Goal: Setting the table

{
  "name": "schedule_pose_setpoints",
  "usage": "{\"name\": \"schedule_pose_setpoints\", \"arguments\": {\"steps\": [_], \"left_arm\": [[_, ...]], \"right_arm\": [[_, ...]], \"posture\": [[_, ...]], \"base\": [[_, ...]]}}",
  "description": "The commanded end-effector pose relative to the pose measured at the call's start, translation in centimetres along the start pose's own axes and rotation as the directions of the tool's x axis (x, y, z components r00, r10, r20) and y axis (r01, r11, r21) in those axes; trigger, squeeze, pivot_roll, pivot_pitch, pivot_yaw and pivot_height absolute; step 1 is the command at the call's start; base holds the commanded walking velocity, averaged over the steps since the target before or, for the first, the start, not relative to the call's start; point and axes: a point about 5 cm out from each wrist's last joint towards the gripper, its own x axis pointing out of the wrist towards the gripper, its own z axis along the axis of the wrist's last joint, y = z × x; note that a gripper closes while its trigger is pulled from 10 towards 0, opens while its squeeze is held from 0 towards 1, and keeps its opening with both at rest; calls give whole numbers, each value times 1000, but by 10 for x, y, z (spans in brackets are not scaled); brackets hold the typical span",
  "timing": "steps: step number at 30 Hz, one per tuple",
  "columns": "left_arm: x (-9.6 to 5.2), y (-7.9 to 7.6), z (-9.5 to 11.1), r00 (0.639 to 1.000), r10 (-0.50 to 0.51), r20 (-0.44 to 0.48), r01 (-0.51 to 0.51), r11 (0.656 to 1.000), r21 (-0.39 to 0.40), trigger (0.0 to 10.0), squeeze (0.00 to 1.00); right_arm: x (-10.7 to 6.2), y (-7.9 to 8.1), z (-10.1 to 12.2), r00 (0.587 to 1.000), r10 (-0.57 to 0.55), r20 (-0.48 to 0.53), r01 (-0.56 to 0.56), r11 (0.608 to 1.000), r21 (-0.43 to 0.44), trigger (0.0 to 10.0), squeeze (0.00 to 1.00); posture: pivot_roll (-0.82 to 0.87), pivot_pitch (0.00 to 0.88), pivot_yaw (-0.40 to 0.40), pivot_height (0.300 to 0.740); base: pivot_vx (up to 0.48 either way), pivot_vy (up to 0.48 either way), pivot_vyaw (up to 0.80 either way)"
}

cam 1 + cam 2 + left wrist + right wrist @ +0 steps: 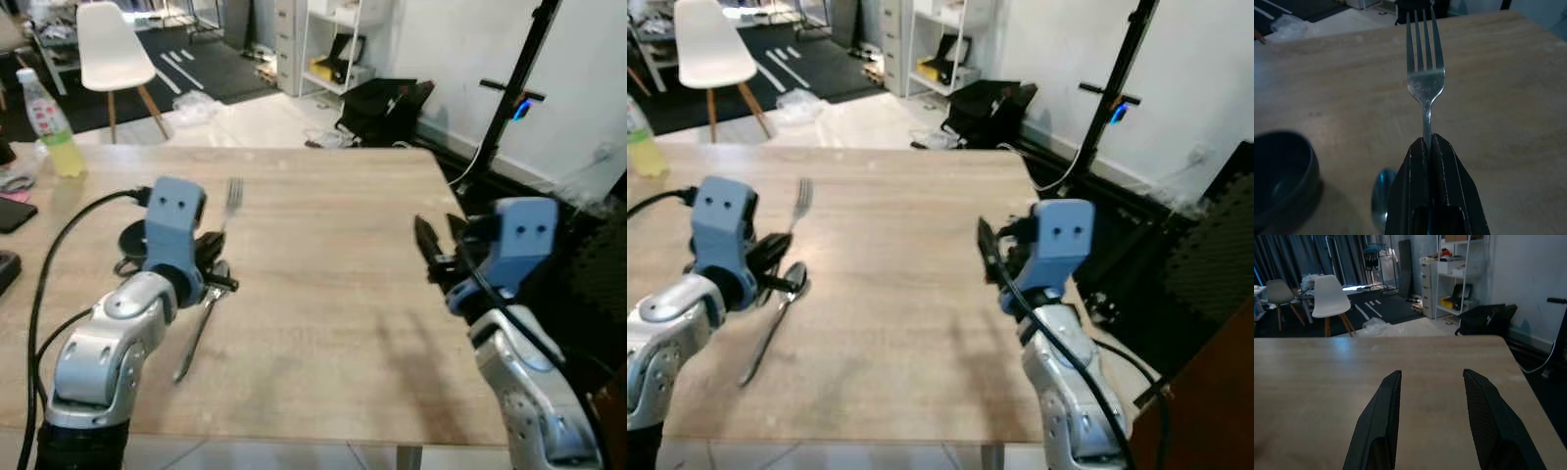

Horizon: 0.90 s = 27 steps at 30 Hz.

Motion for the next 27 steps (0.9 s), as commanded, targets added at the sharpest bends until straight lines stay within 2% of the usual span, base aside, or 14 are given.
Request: {"name": "schedule_pose_setpoints", "arguments": {"steps": [1,8,12,14,15,16,18,22,25,27], "left_arm": [[-2,3,-2,1000,7,-9,-7,1000,4,10000,0],[-2,-1,0,1000,-17,-14,17,1000,5,10000,0],[-5,-10,-3,990,-112,-83,111,994,-19,10000,0],[-6,-12,-4,986,-128,-104,126,992,-18,10000,0],[-9,-15,-5,978,-169,-127,168,986,-17,10000,0],[-9,-15,-5,978,-169,-127,168,986,-17,10000,0],[-22,-28,-10,930,-289,-227,300,954,13,10000,0],[-20,-28,-11,935,-257,-244,269,963,17,10000,0],[0,-29,-12,958,-131,-254,120,991,-56,10000,0],[9,-33,-16,957,-90,-275,70,994,-79,10000,0]], "right_arm": [[-1,4,-1,1000,10,0,-10,1000,9,10000,0],[-1,4,-1,1000,8,-1,-8,1000,9,10000,0],[-2,4,-1,1000,7,0,-7,1000,9,10000,0],[-2,4,-1,1000,7,0,-7,1000,9,10000,0],[-2,3,0,1000,6,1,-6,1000,8,10000,0],[-2,3,0,1000,6,1,-6,1000,8,10000,0],[-3,2,0,1000,4,1,-4,1000,5,10000,0],[-3,2,-1,1000,8,0,-8,1000,3,10000,0],[0,2,-1,1000,19,-1,-19,1000,3,10000,0],[1,3,-2,1000,24,0,-24,1000,3,10000,0]], "posture": [[62,129,40,740],[63,129,40,740],[64,130,42,740],[65,131,43,740],[67,133,45,740],[67,133,45,740],[76,137,50,740],[76,137,50,740],[98,134,42,740],[98,134,42,740]], "base": [[0,0,0],[0,0,0],[0,0,0],[0,0,0],[0,0,0],[0,0,0],[0,0,0],[0,0,0],[0,0,0],[0,0,0]]}}
